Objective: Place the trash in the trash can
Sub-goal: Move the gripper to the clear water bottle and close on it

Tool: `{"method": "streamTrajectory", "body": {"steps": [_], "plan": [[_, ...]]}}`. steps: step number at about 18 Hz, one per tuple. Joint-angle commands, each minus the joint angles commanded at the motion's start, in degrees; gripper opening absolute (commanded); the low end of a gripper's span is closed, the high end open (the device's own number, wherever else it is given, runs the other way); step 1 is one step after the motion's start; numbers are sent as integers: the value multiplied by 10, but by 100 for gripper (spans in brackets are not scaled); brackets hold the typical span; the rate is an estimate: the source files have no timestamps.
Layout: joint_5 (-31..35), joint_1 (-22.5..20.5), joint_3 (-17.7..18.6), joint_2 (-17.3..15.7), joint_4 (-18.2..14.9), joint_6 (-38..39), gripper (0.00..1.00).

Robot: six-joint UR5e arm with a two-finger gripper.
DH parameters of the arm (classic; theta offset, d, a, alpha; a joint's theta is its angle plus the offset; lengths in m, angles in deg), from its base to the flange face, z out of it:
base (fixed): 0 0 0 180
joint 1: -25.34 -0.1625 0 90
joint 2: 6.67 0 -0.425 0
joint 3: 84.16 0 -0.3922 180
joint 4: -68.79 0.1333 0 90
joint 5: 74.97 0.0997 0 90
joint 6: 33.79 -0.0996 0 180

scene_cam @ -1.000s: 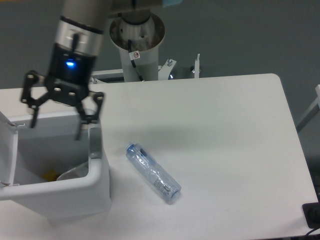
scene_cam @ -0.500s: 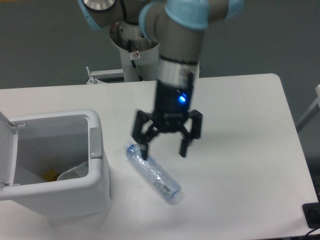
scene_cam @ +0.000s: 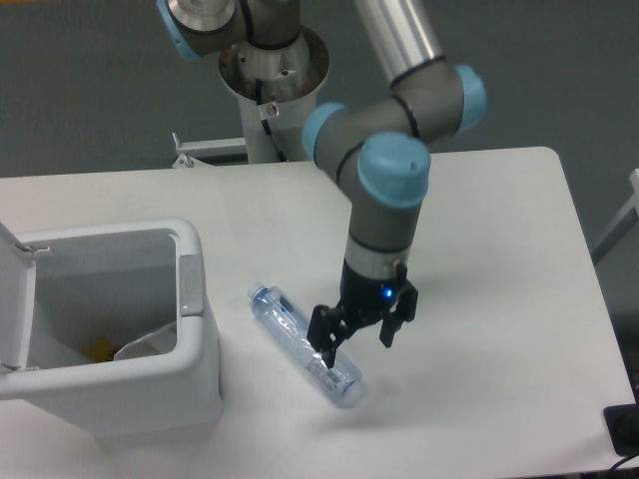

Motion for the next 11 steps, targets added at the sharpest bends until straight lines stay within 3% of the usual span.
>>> {"method": "streamTrajectory", "body": {"steps": [11], "plan": [[19,18,0,48,5,2,100]]}}
